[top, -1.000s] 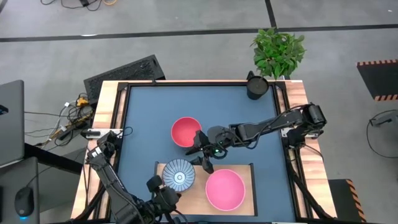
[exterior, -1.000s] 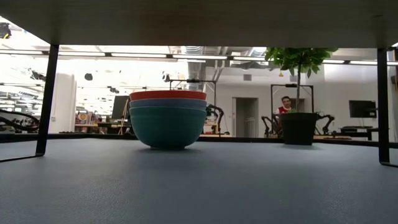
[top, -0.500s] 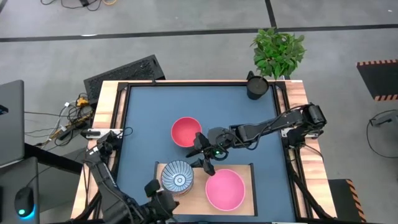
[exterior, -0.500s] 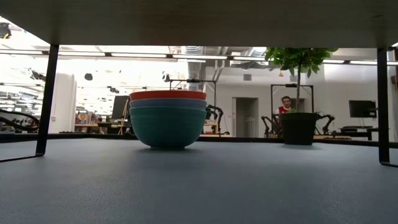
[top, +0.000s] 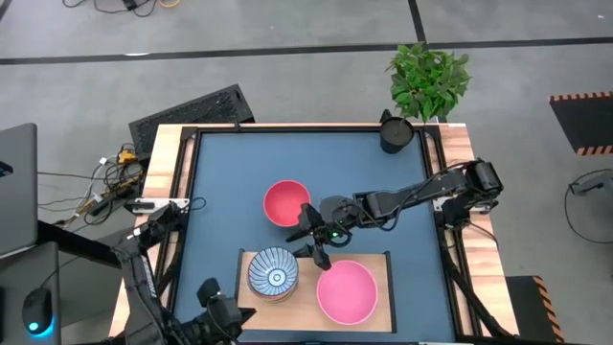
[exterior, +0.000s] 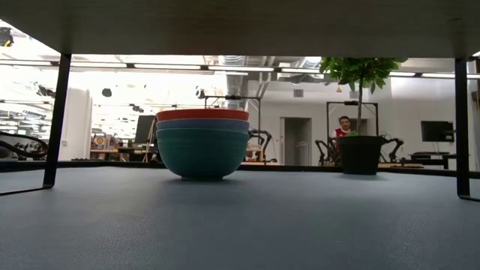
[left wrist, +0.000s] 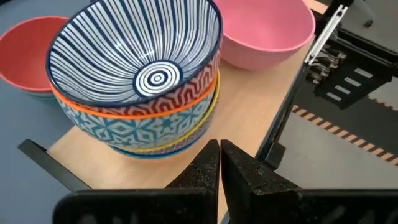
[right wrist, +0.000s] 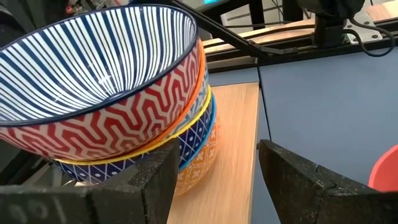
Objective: Place and stack bowls onto a shelf
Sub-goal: Adjust the stacked bowls on the shelf
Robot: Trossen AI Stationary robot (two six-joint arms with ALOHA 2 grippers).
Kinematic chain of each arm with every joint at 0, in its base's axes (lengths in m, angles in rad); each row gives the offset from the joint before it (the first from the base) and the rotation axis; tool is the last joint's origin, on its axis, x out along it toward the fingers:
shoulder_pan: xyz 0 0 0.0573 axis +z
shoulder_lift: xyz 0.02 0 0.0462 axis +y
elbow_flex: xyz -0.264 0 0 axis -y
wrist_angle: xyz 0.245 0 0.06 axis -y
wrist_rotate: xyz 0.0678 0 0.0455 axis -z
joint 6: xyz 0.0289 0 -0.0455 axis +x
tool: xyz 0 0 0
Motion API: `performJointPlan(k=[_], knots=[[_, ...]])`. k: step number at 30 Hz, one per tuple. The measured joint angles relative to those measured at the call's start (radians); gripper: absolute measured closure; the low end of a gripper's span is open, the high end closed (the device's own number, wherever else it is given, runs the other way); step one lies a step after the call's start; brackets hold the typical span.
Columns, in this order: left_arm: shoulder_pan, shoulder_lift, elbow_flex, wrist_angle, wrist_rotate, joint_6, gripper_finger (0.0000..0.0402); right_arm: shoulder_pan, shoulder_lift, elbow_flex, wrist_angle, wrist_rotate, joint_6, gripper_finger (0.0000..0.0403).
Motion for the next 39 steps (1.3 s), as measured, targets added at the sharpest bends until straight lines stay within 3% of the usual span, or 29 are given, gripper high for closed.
performJointPlan(k=[6,16,29,39], knots=[[0.036,0.0,0.0,0.0,-0.042,0.063,0.0402,-0.006,0.0,0.0,0.0,0.002,0.0,0.0154],[0.101,0.0,-0.005,0.002,-0.001,0.237,0.0401,-0.006,0.0,0.0,-0.003,0.002,0.0,0.0154],[0.116,0.0,-0.101,0.023,-0.004,0.129,0.0401,-0.01,0.0,0.0,-0.006,0.003,0.0,0.0154],[0.123,0.0,-0.09,0.155,-0.085,0.241,0.0401,-0.009,-0.025,0.0,0.067,0.027,-0.016,0.0154]])
